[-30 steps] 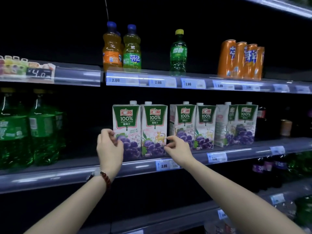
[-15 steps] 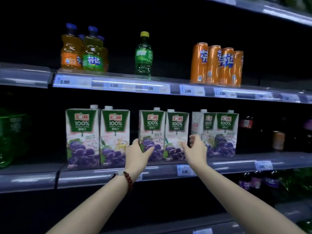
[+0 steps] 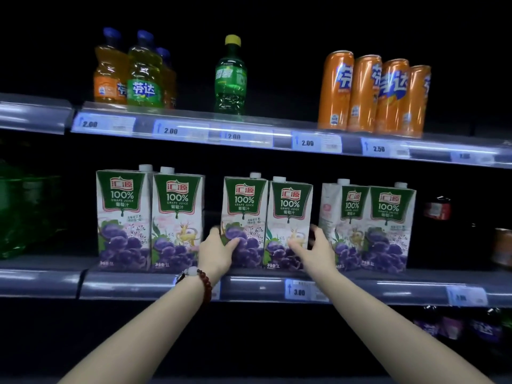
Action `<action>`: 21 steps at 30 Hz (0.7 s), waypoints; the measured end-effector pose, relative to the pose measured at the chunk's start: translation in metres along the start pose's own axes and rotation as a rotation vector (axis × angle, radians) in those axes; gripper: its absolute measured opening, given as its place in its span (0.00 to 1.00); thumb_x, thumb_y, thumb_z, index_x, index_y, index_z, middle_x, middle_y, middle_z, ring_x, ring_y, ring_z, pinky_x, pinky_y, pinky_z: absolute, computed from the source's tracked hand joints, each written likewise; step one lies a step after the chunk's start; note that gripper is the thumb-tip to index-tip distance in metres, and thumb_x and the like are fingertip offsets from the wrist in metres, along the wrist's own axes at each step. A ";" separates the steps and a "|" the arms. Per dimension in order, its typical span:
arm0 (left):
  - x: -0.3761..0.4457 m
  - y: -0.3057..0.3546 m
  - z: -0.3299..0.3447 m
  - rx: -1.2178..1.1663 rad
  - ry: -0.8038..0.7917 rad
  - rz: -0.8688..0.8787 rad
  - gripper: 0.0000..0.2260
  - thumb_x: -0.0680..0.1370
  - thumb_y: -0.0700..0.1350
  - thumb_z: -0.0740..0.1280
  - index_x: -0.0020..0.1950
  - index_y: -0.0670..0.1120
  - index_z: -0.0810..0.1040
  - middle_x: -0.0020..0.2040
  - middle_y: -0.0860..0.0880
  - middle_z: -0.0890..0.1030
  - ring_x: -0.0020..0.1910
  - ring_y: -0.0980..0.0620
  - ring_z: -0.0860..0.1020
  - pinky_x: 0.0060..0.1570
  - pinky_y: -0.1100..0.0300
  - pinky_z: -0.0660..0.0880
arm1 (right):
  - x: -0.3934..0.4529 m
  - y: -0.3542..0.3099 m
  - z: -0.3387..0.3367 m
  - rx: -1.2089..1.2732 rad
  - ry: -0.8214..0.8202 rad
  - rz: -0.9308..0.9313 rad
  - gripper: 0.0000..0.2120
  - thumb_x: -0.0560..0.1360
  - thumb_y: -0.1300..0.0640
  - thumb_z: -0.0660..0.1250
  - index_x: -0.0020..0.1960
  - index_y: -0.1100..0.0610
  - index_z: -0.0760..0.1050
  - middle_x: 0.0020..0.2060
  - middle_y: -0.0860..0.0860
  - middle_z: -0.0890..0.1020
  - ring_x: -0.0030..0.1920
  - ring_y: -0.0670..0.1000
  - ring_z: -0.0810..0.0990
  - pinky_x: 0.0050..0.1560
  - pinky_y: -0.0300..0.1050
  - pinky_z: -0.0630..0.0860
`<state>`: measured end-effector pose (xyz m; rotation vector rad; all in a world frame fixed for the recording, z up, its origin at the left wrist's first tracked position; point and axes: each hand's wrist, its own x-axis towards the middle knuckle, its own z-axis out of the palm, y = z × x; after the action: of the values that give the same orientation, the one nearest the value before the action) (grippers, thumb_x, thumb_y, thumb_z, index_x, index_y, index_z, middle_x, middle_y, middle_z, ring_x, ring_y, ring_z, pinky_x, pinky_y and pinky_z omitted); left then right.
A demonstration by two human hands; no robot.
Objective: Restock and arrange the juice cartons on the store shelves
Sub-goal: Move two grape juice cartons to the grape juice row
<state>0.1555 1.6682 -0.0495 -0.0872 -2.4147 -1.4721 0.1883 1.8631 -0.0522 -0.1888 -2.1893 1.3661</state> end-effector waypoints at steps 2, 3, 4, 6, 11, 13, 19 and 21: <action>-0.001 0.000 -0.002 0.007 0.007 0.011 0.16 0.78 0.49 0.67 0.59 0.39 0.71 0.53 0.42 0.79 0.53 0.43 0.77 0.55 0.50 0.76 | 0.002 -0.001 -0.002 0.034 -0.035 -0.012 0.35 0.73 0.53 0.72 0.75 0.55 0.60 0.70 0.54 0.72 0.68 0.56 0.71 0.69 0.61 0.67; -0.001 0.000 -0.002 0.007 0.015 0.016 0.16 0.78 0.48 0.67 0.59 0.39 0.71 0.53 0.43 0.78 0.53 0.44 0.77 0.54 0.51 0.75 | 0.002 -0.002 -0.003 0.052 -0.045 -0.016 0.36 0.72 0.54 0.72 0.75 0.55 0.59 0.71 0.54 0.71 0.69 0.57 0.70 0.68 0.64 0.67; -0.001 0.001 -0.003 0.011 0.025 0.022 0.16 0.78 0.47 0.66 0.59 0.39 0.71 0.52 0.44 0.77 0.52 0.45 0.76 0.53 0.53 0.74 | 0.002 -0.002 -0.005 0.074 -0.053 -0.019 0.36 0.72 0.54 0.72 0.75 0.55 0.59 0.71 0.54 0.70 0.69 0.58 0.70 0.68 0.65 0.67; -0.001 0.002 -0.003 0.045 0.047 0.035 0.13 0.79 0.46 0.66 0.57 0.39 0.71 0.49 0.46 0.75 0.49 0.47 0.75 0.48 0.55 0.72 | 0.001 -0.002 -0.008 0.110 -0.065 -0.024 0.34 0.72 0.55 0.72 0.74 0.54 0.61 0.69 0.54 0.72 0.67 0.58 0.72 0.65 0.65 0.70; -0.004 -0.004 -0.010 0.117 0.075 0.065 0.09 0.79 0.45 0.65 0.50 0.41 0.69 0.43 0.46 0.74 0.43 0.47 0.74 0.38 0.58 0.69 | -0.002 -0.001 -0.011 0.147 -0.140 -0.030 0.33 0.74 0.56 0.71 0.74 0.53 0.60 0.67 0.56 0.75 0.65 0.58 0.74 0.65 0.65 0.71; -0.005 -0.008 -0.016 0.155 0.082 0.085 0.10 0.79 0.46 0.65 0.51 0.40 0.71 0.44 0.45 0.75 0.44 0.45 0.75 0.41 0.55 0.72 | -0.003 -0.001 -0.011 0.169 -0.180 -0.021 0.32 0.75 0.58 0.70 0.74 0.53 0.59 0.66 0.58 0.75 0.65 0.59 0.74 0.65 0.65 0.70; -0.004 -0.005 -0.029 0.254 0.108 0.145 0.12 0.76 0.47 0.71 0.39 0.41 0.73 0.33 0.48 0.74 0.36 0.49 0.74 0.36 0.58 0.69 | -0.003 -0.003 -0.008 0.183 -0.207 -0.026 0.31 0.76 0.59 0.68 0.75 0.53 0.59 0.64 0.58 0.77 0.63 0.59 0.76 0.65 0.63 0.71; -0.004 -0.003 -0.037 0.314 0.148 0.186 0.16 0.73 0.49 0.74 0.32 0.41 0.75 0.27 0.49 0.73 0.30 0.50 0.73 0.33 0.59 0.70 | -0.002 -0.003 -0.005 0.164 -0.200 -0.029 0.30 0.76 0.58 0.68 0.74 0.53 0.59 0.64 0.57 0.77 0.63 0.59 0.76 0.65 0.64 0.71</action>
<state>0.1670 1.6349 -0.0381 -0.1231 -2.4098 -0.9729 0.1926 1.8649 -0.0489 0.0418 -2.2150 1.5989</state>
